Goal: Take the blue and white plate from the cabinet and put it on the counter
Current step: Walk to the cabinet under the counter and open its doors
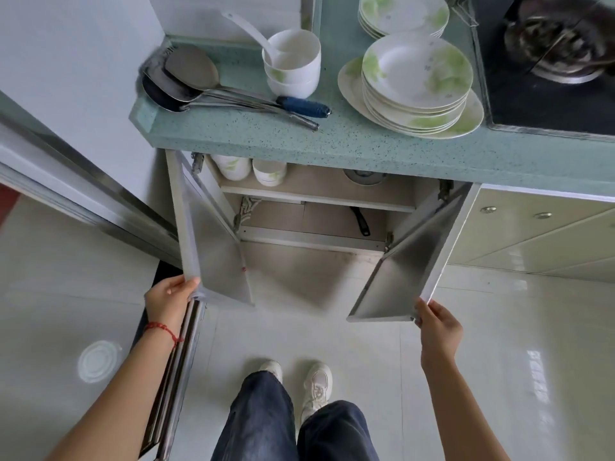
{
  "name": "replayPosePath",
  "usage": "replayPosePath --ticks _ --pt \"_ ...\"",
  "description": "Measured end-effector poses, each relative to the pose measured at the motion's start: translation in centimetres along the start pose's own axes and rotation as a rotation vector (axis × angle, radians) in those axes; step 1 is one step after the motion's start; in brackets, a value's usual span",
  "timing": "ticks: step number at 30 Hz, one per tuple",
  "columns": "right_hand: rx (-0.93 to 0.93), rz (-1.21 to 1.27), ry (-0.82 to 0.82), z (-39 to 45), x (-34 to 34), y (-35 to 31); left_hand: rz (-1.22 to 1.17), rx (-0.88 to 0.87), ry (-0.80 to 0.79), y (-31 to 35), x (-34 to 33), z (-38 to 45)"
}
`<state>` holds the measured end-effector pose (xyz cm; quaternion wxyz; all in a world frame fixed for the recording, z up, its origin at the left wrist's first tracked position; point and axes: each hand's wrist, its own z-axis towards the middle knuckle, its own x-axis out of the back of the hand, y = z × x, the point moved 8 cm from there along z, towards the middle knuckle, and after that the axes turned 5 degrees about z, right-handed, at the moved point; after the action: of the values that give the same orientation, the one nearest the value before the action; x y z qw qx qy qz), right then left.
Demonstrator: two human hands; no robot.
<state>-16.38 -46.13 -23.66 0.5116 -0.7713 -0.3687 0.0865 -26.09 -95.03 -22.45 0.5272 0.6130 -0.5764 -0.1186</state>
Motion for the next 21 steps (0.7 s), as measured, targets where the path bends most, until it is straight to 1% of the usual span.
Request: replayPosePath --ticks 4,9,12,14,16,17,19,21 --pt "-0.021 0.046 0.124 -0.3 2.9 0.9 0.078 -0.006 0.009 -0.6 1.9 0.7" --pt "-0.037 0.099 0.235 -1.1 4.3 1.3 0.2 -0.067 0.022 -0.5 3.5 1.3" --pt "-0.07 0.108 0.298 -2.6 4.5 2.2 0.406 -0.215 0.033 1.1 4.1 0.6" --pt "-0.098 0.079 0.325 -4.4 4.4 2.9 0.587 -0.371 0.03 2.4 3.9 -0.5" --pt "-0.063 -0.024 0.299 -6.7 3.3 2.8 0.715 -0.562 -0.006 3.8 2.9 -2.2" --pt "-0.02 -0.087 0.255 -7.8 2.3 2.5 0.743 -0.637 -0.045 4.5 2.1 -3.4" --pt "0.082 -0.182 0.132 -9.7 -0.2 1.6 0.781 -0.746 -0.144 5.5 0.2 -5.9" --pt "0.217 -0.324 -0.007 -11.0 -2.8 0.3 0.835 -0.819 -0.228 6.0 -1.6 -8.0"
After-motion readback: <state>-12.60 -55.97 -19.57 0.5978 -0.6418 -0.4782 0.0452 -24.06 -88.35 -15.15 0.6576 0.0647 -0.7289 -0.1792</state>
